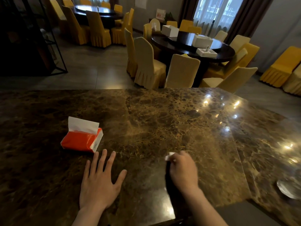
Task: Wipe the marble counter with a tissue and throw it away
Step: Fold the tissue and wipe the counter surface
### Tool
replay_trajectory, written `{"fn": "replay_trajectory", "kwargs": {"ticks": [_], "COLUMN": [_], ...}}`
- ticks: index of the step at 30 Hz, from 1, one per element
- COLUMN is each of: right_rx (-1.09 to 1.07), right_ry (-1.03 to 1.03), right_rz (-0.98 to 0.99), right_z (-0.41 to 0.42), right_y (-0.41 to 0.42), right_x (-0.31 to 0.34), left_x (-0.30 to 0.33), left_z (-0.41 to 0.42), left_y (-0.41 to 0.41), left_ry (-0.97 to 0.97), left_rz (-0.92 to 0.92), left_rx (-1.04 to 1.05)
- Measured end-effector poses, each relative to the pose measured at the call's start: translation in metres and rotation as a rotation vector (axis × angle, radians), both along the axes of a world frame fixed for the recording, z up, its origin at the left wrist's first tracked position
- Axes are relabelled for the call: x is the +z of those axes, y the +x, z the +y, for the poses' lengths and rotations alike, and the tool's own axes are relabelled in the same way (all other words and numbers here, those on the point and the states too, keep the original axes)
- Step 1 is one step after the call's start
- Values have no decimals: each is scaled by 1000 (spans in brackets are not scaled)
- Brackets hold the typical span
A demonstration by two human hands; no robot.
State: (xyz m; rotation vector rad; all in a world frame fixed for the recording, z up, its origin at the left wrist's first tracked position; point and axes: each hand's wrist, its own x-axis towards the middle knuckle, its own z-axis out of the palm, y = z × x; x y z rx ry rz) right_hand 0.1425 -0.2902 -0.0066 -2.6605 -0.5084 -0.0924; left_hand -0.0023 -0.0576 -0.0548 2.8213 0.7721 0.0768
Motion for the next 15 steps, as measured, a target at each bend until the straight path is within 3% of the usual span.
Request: {"fn": "replay_trajectory", "kwargs": {"ticks": [5, 15], "right_rx": [-184, 264], "right_ry": [9, 105], "right_rz": [-3, 59], "right_z": [-10, 42], "right_y": [12, -74], "right_x": [5, 1], "left_x": [1, 4], "left_z": [-3, -2], "left_y": [2, 1], "left_ry": [8, 4], "left_rz": [13, 25], "left_rx": [2, -7]}}
